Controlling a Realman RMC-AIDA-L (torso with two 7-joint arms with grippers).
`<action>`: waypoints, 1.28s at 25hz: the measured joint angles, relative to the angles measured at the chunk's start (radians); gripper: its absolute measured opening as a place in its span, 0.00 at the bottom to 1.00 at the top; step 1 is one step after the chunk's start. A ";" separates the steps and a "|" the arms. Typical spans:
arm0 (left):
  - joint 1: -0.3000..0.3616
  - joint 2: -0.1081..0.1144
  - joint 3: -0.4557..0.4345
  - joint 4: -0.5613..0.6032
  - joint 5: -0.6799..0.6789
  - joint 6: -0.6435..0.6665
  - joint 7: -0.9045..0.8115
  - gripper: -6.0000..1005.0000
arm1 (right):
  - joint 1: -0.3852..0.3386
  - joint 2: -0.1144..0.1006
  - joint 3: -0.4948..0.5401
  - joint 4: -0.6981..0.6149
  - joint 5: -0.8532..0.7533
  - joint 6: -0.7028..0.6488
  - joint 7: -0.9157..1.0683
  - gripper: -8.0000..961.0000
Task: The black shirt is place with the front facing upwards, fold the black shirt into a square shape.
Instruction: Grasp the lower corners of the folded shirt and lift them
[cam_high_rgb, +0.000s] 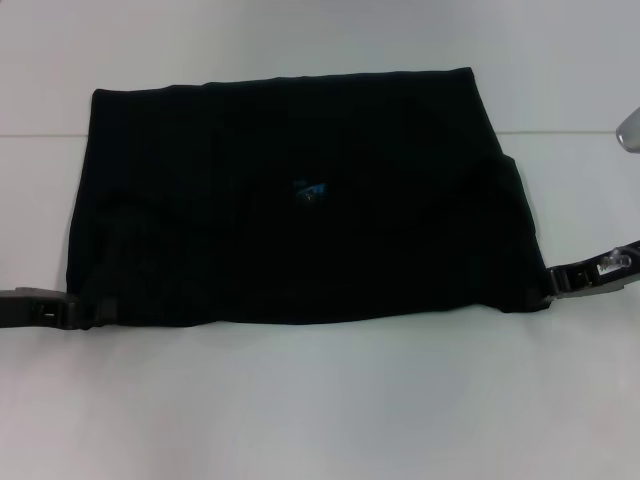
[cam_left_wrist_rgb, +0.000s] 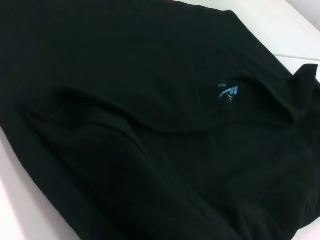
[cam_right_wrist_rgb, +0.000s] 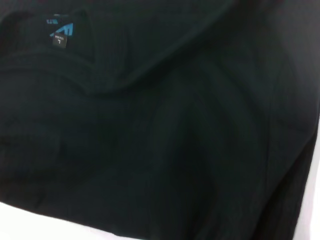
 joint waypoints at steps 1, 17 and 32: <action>0.000 0.000 -0.001 0.000 0.000 0.003 0.000 0.04 | -0.001 -0.001 0.001 -0.004 0.000 -0.003 0.000 0.21; -0.032 0.054 -0.002 -0.002 0.113 0.304 -0.084 0.04 | -0.049 -0.071 0.008 -0.127 -0.011 -0.308 -0.050 0.03; -0.078 0.082 0.023 -0.052 0.305 0.657 -0.055 0.04 | -0.146 -0.083 0.006 -0.166 -0.122 -0.636 -0.306 0.03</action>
